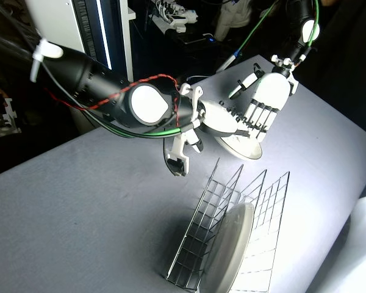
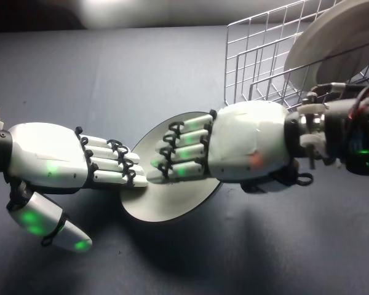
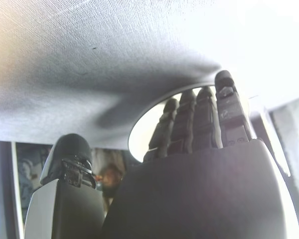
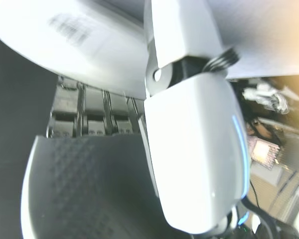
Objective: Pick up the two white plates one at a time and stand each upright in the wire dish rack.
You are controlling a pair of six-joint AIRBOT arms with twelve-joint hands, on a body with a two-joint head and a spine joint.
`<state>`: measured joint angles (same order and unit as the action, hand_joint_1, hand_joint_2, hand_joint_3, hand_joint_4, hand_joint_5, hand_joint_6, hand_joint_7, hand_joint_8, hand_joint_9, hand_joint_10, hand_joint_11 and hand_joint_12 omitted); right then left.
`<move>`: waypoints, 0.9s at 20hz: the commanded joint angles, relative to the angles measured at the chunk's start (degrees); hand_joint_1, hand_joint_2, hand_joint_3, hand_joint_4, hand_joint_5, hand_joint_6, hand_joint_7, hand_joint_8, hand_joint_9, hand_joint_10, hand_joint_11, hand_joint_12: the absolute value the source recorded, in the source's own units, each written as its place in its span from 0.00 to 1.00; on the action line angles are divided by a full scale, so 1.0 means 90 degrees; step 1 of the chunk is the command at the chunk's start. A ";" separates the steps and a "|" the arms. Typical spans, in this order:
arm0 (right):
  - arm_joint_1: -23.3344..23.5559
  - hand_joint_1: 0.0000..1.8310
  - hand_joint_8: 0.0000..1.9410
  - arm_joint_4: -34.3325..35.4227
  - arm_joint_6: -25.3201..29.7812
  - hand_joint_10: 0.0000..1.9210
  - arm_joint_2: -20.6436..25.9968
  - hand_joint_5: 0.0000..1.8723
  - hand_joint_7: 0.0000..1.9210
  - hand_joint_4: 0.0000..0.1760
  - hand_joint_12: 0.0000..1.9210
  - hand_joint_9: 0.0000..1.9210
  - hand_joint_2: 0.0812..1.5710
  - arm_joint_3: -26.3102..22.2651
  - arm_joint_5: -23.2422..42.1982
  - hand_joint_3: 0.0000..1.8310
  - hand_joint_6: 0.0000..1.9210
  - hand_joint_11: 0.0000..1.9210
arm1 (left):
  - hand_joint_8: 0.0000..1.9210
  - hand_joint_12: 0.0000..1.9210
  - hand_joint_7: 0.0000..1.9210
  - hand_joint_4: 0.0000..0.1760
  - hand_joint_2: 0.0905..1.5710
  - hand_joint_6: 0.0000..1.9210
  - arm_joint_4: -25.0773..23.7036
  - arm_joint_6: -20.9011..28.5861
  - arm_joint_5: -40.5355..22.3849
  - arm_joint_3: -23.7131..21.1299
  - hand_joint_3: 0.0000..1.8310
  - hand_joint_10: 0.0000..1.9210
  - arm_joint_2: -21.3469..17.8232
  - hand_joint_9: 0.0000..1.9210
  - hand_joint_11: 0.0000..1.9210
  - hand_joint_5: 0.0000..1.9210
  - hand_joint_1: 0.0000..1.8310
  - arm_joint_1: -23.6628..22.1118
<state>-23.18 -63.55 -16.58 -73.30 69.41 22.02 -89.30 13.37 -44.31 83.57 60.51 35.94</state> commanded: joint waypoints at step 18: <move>-0.0058 0.77 0.01 0.0414 -0.0037 0.02 -0.0399 0.24 0.21 0.00 0.63 0.23 0.65 0.0212 0.0134 0.00 0.01 0.00 | 0.00 0.00 0.00 0.00 0.73 0.00 -0.0055 0.0029 -0.0163 0.0028 0.00 0.00 0.0093 0.00 0.00 0.00 0.00 0.0031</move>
<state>-23.75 -60.84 -16.69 -76.79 71.35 19.90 -89.25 13.37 -44.49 83.81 60.73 35.94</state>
